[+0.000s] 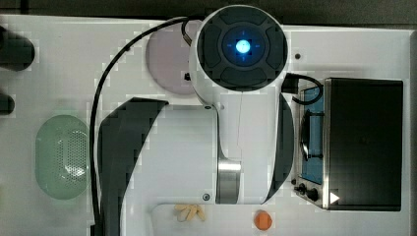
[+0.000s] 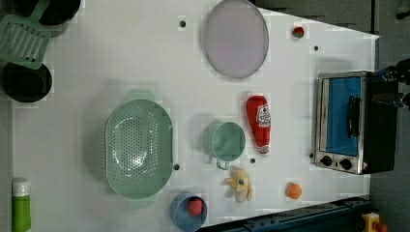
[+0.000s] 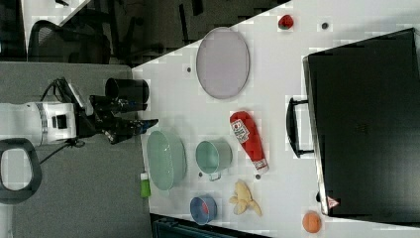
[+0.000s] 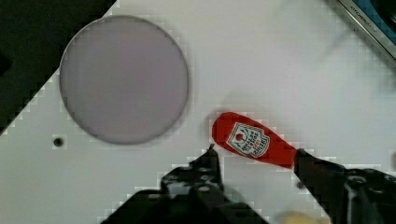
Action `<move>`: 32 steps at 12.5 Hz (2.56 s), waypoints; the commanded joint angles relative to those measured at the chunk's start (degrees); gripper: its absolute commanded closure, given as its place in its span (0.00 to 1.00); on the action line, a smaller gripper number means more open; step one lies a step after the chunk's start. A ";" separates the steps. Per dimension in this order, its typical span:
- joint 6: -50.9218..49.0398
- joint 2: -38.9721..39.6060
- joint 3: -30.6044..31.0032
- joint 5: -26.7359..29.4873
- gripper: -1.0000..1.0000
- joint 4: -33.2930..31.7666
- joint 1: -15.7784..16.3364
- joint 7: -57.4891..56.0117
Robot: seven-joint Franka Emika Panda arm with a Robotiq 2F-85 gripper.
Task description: Pick Ketchup from the table and place it in strainer.
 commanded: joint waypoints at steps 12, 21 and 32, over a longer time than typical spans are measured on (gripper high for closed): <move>-6.07 -3.37 2.86 0.41 0.00 -13.45 -4.94 -18.50; 18.30 7.31 3.59 0.39 0.00 -24.29 -3.53 -51.63; 43.84 20.30 4.26 -4.64 0.00 -31.63 -2.74 -52.12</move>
